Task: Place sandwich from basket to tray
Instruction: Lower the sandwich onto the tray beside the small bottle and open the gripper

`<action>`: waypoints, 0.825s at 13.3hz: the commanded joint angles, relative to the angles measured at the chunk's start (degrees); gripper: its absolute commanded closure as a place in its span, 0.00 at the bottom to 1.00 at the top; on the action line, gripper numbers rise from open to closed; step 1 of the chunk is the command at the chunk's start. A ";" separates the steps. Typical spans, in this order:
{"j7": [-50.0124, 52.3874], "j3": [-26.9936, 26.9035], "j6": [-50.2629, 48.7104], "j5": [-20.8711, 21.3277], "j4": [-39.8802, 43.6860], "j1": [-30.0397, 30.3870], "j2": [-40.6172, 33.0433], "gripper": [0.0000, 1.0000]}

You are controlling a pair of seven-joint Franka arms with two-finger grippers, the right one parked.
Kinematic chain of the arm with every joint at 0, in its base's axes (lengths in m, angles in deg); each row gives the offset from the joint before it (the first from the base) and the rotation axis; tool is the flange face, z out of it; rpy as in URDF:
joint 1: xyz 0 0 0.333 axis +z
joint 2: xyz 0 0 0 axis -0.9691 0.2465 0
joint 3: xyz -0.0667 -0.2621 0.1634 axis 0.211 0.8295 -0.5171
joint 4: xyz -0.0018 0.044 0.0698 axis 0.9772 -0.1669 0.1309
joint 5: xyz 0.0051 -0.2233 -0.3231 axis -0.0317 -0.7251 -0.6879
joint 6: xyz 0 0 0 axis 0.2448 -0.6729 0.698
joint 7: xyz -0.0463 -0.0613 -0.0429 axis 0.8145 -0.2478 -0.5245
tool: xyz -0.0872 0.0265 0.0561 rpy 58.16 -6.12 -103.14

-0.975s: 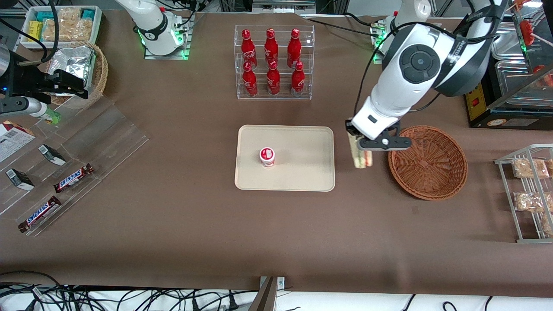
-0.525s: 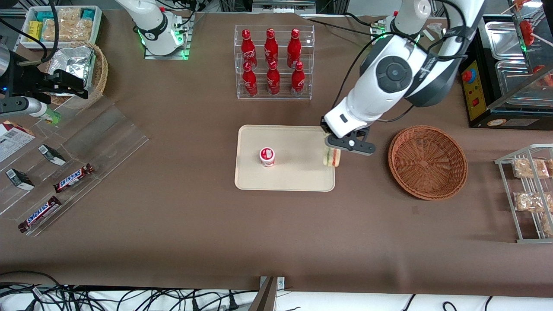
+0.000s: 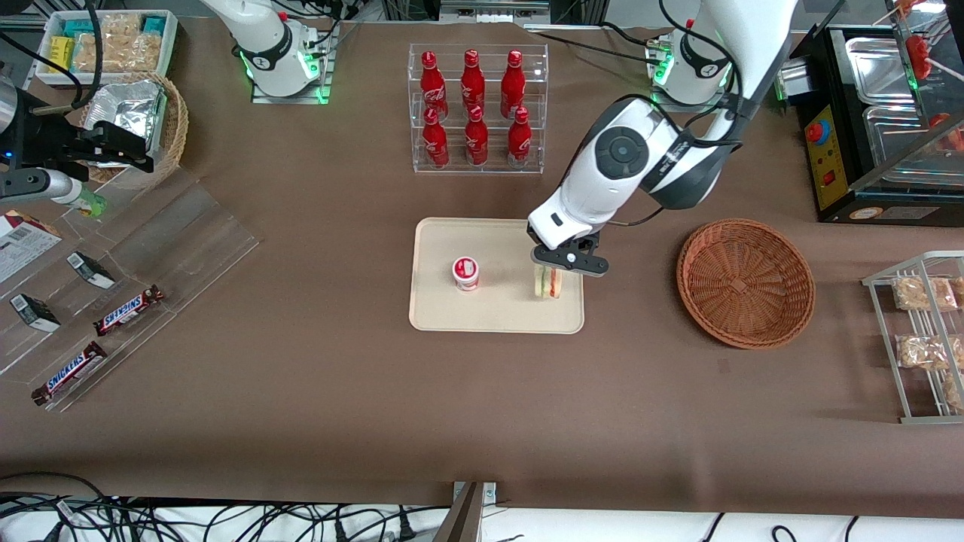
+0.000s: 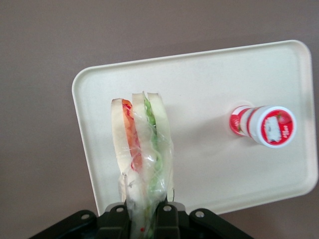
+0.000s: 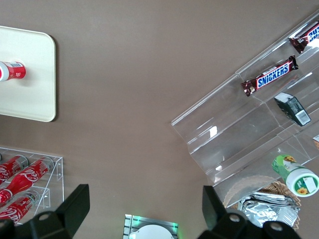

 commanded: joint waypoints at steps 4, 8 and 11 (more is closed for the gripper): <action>11.89 -0.08 5.17 13.26 0.23 -2.52 6.59 1.00; 15.50 -0.08 5.26 17.50 0.41 -3.40 8.80 1.00; 15.51 -0.08 5.26 17.50 0.50 -3.40 9.50 0.98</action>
